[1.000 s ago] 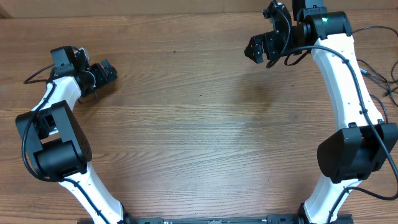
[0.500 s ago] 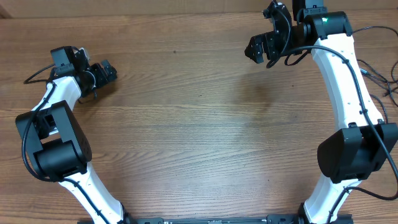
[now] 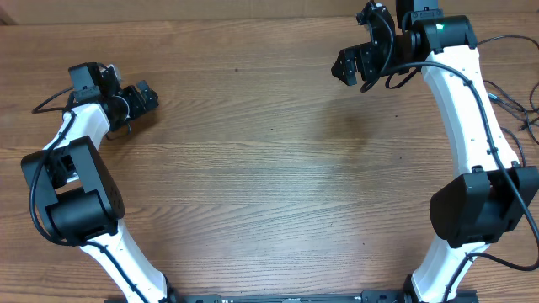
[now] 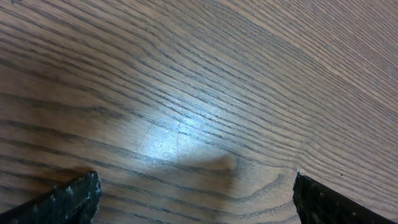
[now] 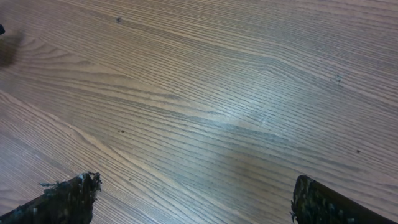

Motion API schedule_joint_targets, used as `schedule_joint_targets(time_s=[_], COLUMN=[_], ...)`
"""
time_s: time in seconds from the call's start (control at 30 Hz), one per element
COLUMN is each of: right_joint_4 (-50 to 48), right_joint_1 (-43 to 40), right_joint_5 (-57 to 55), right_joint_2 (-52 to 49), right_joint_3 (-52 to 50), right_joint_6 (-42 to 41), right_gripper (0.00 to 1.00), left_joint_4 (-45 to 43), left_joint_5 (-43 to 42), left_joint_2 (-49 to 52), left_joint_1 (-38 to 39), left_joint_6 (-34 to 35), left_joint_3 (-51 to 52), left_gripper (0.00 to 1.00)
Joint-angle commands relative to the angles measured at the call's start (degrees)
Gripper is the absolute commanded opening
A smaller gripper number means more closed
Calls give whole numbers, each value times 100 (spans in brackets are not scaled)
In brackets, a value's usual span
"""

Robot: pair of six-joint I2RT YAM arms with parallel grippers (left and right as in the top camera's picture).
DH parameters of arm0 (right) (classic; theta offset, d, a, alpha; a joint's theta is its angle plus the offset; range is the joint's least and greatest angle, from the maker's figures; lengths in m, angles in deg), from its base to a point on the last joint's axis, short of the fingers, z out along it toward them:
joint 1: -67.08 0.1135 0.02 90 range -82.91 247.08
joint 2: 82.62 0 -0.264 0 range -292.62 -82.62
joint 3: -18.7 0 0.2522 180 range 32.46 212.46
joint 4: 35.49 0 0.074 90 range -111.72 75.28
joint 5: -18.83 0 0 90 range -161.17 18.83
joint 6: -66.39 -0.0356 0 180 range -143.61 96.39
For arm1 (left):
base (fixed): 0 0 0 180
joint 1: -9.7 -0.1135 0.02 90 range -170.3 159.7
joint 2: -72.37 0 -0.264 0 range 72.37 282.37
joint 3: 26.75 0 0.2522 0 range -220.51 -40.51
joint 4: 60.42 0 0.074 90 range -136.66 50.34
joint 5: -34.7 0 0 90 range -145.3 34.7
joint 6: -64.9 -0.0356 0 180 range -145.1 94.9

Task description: Untangle cables

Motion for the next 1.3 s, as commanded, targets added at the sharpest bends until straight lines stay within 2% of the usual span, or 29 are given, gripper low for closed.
schedule_joint_targets(time_s=[0.0,0.47,0.97,1.27], right_joint_4=[-33,-33,-33,-33], right_joint_1=[-9,-9,-9,-9], right_joint_5=[-37,-37,-37,-37], right_joint_2=[-22,-22,-22,-22], right_joint_3=[-35,-35,-35,-35], right_joint_6=[22,22,22,22], right_gripper=[100,100,100,100], left_joint_4=[55,164,205,210], left_joint_5=[94,98,96,94], left_joint_2=[17,-245,-2988,-4190], left_joint_1=[35,44,151,643], left_joint_6=[-107,-109,-109,-109], left_joint_3=[-7,-2,-2,0], left_gripper=[100,100,99,100])
